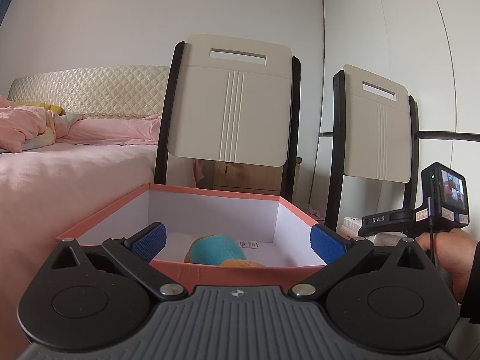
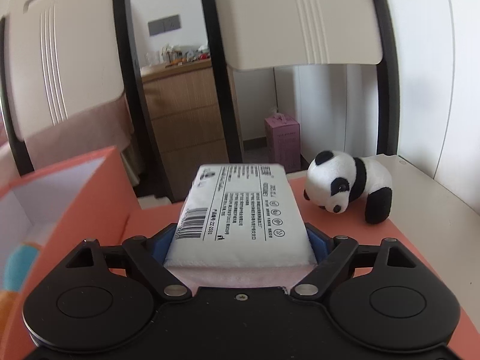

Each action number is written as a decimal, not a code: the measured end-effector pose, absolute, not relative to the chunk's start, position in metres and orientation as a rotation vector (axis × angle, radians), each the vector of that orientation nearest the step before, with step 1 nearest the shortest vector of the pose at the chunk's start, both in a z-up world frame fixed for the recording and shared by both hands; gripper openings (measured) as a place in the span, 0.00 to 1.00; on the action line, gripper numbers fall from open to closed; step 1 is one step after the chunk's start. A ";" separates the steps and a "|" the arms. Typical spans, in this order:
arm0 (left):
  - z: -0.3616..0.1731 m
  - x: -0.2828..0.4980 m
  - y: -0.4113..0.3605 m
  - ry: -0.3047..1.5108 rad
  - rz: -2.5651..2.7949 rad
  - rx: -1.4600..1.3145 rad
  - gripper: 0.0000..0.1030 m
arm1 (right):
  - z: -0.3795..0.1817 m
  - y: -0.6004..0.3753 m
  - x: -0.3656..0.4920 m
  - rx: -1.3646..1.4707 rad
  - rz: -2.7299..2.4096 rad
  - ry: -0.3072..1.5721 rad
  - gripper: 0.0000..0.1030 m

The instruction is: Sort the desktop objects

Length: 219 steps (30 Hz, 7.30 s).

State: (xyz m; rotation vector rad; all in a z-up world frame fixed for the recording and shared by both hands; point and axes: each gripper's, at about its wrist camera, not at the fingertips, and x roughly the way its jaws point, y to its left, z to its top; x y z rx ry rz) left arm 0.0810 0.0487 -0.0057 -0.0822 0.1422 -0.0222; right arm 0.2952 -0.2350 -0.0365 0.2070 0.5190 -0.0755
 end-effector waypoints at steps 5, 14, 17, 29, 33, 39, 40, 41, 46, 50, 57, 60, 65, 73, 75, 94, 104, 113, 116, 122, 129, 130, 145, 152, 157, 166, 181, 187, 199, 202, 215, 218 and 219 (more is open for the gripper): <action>-0.004 0.080 0.049 0.136 -0.022 -0.086 1.00 | -0.018 -0.240 0.282 0.275 -0.059 0.462 0.81; -0.003 0.079 0.049 0.131 -0.021 -0.088 1.00 | 0.011 -0.233 0.262 0.250 -0.007 0.390 0.59; -0.003 0.078 0.049 0.131 -0.023 -0.088 1.00 | 0.010 -0.239 0.259 0.264 0.009 0.418 0.14; -0.003 0.076 0.046 0.129 -0.028 -0.083 1.00 | 0.001 -0.257 0.241 0.239 -0.006 0.436 0.33; -0.003 0.076 0.045 0.130 -0.028 -0.081 1.00 | -0.001 -0.251 0.240 0.233 0.027 0.411 0.81; -0.001 0.076 0.048 0.125 -0.029 -0.092 1.00 | -0.008 -0.229 0.253 0.196 0.184 0.493 0.87; -0.001 0.075 0.049 0.125 -0.030 -0.094 1.00 | -0.010 -0.227 0.252 0.179 0.205 0.501 0.90; -0.001 0.075 0.049 0.125 -0.031 -0.097 1.00 | -0.011 -0.225 0.252 0.161 0.227 0.508 0.94; -0.001 0.075 0.050 0.132 -0.037 -0.101 1.00 | -0.021 -0.217 0.249 0.074 0.303 0.539 0.99; -0.001 0.075 0.049 0.134 -0.041 -0.100 1.00 | -0.032 -0.208 0.249 0.001 0.305 0.565 0.99; -0.003 0.077 0.048 0.142 -0.044 -0.088 1.00 | -0.040 -0.194 0.258 -0.026 0.303 0.569 0.99; -0.003 0.076 0.048 0.142 -0.045 -0.086 1.00 | -0.042 -0.195 0.266 -0.020 0.280 0.581 0.99; -0.004 0.076 0.046 0.143 -0.048 -0.079 1.00 | -0.048 -0.193 0.277 0.000 0.272 0.635 0.87; -0.004 0.077 0.047 0.144 -0.042 -0.081 1.00 | -0.037 -0.199 0.274 0.065 0.208 0.617 0.83; -0.004 0.077 0.047 0.144 -0.044 -0.079 1.00 | -0.028 -0.204 0.270 0.092 0.192 0.586 0.83; 0.015 0.068 0.060 0.061 0.009 -0.065 1.00 | 0.075 -0.135 0.287 0.077 0.320 0.397 0.83; 0.021 0.071 0.081 0.055 0.046 -0.115 1.00 | 0.035 -0.028 0.343 -0.167 0.441 0.622 0.83; 0.021 0.069 0.087 0.074 0.043 -0.132 1.00 | 0.004 -0.006 0.365 -0.211 0.390 0.729 0.84; 0.022 0.070 0.087 0.073 0.038 -0.132 1.00 | 0.000 -0.013 0.367 -0.191 0.362 0.746 0.85; 0.021 0.072 0.089 0.082 0.026 -0.135 1.00 | 0.004 -0.019 0.367 -0.164 0.340 0.748 0.94; 0.019 0.071 0.087 0.090 0.003 -0.143 1.00 | 0.033 -0.050 0.334 -0.071 0.360 0.684 0.99; 0.019 0.071 0.087 0.092 0.000 -0.145 1.00 | 0.038 -0.057 0.325 -0.053 0.362 0.666 0.99; 0.015 0.067 0.072 0.104 -0.044 -0.133 1.00 | 0.068 -0.168 0.173 0.113 0.243 0.370 0.99; 0.008 0.066 0.063 0.119 -0.063 -0.130 1.00 | 0.044 -0.192 0.123 0.125 0.225 0.311 0.99; 0.004 0.064 0.060 0.117 -0.060 -0.138 1.00 | 0.026 -0.201 0.112 0.154 0.234 0.297 0.99; 0.003 0.064 0.059 0.117 -0.054 -0.145 1.00 | 0.017 -0.208 0.104 0.207 0.242 0.287 0.99; 0.001 0.065 0.051 0.121 -0.055 -0.110 1.00 | 0.016 -0.204 0.092 0.127 0.249 0.264 0.99; -0.002 0.065 0.049 0.123 -0.056 -0.101 1.00 | 0.017 -0.210 0.089 0.122 0.240 0.254 0.99; -0.004 0.071 0.035 0.135 -0.039 -0.077 1.00 | 0.020 -0.224 0.080 0.124 0.256 0.249 0.99; -0.001 0.071 0.028 0.142 -0.045 -0.092 1.00 | 0.023 -0.229 0.078 0.130 0.254 0.237 0.99; 0.006 0.061 -0.061 0.096 -0.130 -0.111 1.00 | 0.036 -0.282 0.053 0.203 0.139 0.124 0.99; 0.000 0.070 -0.095 0.143 -0.196 -0.093 1.00 | 0.036 -0.301 0.040 0.222 0.104 0.099 0.99; -0.002 0.074 -0.105 0.152 -0.217 -0.087 1.00 | 0.036 -0.308 0.035 0.231 0.091 0.086 0.99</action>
